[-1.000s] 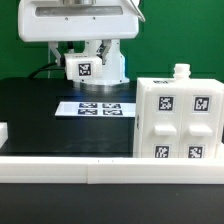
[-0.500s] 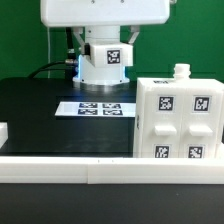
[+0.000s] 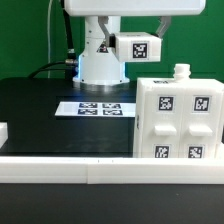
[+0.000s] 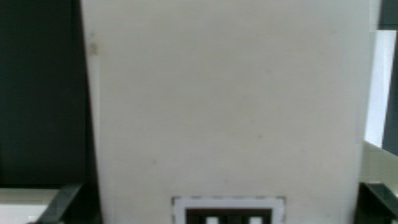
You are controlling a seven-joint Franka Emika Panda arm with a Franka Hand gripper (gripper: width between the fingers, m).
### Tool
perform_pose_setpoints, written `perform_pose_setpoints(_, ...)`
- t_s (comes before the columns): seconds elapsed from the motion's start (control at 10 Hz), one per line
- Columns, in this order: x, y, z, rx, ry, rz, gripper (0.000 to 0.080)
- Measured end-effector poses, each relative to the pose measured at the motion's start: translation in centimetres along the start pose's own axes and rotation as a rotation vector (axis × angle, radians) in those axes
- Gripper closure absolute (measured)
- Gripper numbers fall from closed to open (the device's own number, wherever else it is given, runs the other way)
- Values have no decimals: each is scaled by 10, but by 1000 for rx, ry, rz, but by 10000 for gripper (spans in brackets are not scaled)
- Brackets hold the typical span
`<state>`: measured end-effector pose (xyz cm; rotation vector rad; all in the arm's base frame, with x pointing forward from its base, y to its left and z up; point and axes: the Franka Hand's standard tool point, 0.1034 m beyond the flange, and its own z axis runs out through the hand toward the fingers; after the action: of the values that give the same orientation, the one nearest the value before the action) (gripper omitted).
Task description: Assemble cabinet
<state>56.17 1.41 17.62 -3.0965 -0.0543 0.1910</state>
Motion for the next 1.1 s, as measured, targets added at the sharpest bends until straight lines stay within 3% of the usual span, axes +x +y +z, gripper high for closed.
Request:
perform_pose_setpoints(0.2,-4,10,3,-1,-13,-51,239)
perform_pose_setpoints(0.7,40,-35,-9,-14,-4,-21,239)
perform_pose_setpoints(1.1,44,-38,-6,-14,-3,-34,239)
